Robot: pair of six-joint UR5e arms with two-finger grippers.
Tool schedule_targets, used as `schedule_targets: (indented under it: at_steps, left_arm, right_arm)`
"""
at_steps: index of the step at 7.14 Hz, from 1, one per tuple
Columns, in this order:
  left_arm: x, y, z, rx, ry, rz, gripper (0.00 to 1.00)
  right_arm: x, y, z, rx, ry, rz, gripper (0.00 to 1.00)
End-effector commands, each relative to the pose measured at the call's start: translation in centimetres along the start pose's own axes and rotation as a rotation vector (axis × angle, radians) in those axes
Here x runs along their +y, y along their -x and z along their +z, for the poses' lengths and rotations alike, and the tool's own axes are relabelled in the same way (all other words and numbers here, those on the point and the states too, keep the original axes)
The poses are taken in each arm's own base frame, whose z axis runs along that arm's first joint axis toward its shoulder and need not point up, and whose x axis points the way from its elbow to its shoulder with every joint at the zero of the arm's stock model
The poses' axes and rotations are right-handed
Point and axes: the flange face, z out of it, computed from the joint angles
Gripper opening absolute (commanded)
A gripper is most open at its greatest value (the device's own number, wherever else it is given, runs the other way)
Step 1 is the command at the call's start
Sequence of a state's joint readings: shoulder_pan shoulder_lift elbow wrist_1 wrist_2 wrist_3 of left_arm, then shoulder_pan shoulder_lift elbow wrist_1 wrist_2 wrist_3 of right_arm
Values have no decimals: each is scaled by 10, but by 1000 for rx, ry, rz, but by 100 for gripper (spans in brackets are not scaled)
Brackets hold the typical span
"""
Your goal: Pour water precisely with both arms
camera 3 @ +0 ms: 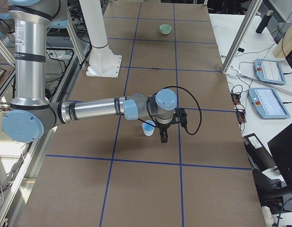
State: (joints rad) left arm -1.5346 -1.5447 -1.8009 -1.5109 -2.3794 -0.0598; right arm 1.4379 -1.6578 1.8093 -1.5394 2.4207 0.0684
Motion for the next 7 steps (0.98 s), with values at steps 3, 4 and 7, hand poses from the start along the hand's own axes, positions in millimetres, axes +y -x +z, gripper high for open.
schedule_targets:
  at_steps: [3, 4, 7]
  left_arm:
    - [0, 0, 1, 1, 2, 1, 100]
    - [0, 4, 6, 3, 9, -2, 100]
    - [-10, -71, 71, 27, 66, 25, 100]
  right_arm:
    - [3, 32, 44, 14, 85, -24, 100]
    - [2, 35, 41, 14, 80, -30, 100]
    - [1, 33, 40, 48, 72, -35, 100]
